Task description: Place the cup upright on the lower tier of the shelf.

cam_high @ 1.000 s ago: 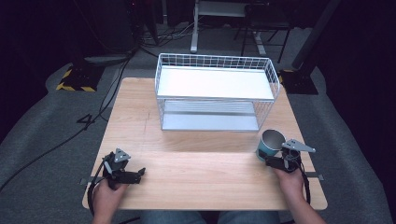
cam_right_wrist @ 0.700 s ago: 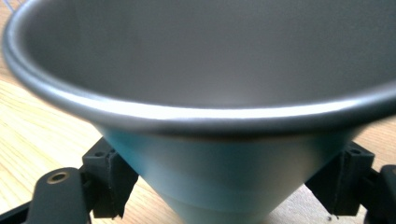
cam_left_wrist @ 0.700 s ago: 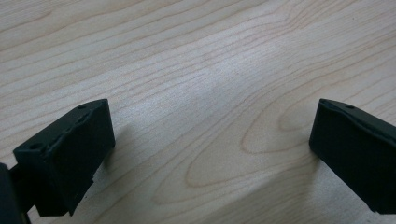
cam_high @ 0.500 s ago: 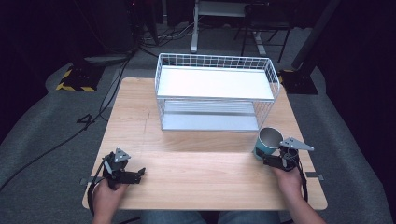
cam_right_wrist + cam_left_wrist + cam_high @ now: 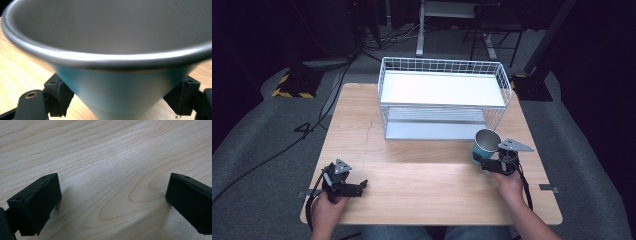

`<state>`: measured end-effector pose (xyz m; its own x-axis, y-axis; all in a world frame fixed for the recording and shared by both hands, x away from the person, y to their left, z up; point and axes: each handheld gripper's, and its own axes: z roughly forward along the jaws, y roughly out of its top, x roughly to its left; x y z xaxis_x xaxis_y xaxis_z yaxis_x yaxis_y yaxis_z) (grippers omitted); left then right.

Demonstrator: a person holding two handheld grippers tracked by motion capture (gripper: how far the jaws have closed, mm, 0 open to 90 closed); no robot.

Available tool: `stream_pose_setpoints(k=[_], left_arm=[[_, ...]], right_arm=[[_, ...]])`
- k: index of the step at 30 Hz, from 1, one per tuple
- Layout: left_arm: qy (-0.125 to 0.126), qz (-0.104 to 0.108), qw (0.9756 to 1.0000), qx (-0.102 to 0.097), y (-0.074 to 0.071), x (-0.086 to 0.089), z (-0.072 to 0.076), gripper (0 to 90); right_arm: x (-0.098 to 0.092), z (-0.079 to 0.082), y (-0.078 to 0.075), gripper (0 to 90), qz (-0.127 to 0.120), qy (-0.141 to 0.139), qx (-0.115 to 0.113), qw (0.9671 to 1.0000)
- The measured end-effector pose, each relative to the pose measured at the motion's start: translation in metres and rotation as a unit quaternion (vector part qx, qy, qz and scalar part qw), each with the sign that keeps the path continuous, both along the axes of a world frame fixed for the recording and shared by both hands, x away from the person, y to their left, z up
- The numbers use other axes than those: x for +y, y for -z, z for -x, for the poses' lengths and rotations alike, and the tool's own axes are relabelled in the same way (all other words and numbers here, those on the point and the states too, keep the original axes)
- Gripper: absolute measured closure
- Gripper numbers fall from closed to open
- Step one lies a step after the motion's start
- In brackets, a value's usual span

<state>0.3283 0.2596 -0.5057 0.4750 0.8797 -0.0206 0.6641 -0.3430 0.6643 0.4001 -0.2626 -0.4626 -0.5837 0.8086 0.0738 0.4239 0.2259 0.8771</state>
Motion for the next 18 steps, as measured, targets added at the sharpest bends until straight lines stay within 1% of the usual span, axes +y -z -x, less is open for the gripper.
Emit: stream_pose_setpoints(k=[1,3,5,7,11,14,18], left_arm=[[-0.001,0.001,1.0000,-0.001,0.000,0.000,0.000,0.6],[-0.001,0.003,1.0000,0.001,0.000,0.000,0.001,0.6],[-0.003,0.004,1.0000,-0.001,0.000,-0.001,0.001,0.6],[-0.002,0.003,1.0000,0.000,0.000,-0.001,0.002,0.6],[-0.002,0.002,1.0000,0.000,0.000,-0.001,0.003,0.6],[-0.001,0.002,1.0000,-0.001,0.000,-0.001,0.004,0.6],[-0.002,0.003,1.0000,0.000,0.000,-0.001,0.005,0.6]], right_arm=[[0.004,-0.002,-0.001,21.1,0.001,-0.005,-0.003,1.0000],[0.009,-0.006,-0.003,21.1,0.002,-0.008,-0.001,1.0000],[0.016,-0.010,-0.004,21.1,0.002,-0.012,-0.001,0.9999],[0.022,-0.013,-0.005,21.1,0.003,-0.017,-0.004,0.9998],[0.034,-0.022,-0.007,21.1,0.002,-0.022,0.002,0.9997],[0.042,-0.028,-0.008,21.1,-0.001,-0.026,0.001,0.9997],[0.051,-0.035,-0.007,21.1,0.002,-0.031,0.004,0.9995]])
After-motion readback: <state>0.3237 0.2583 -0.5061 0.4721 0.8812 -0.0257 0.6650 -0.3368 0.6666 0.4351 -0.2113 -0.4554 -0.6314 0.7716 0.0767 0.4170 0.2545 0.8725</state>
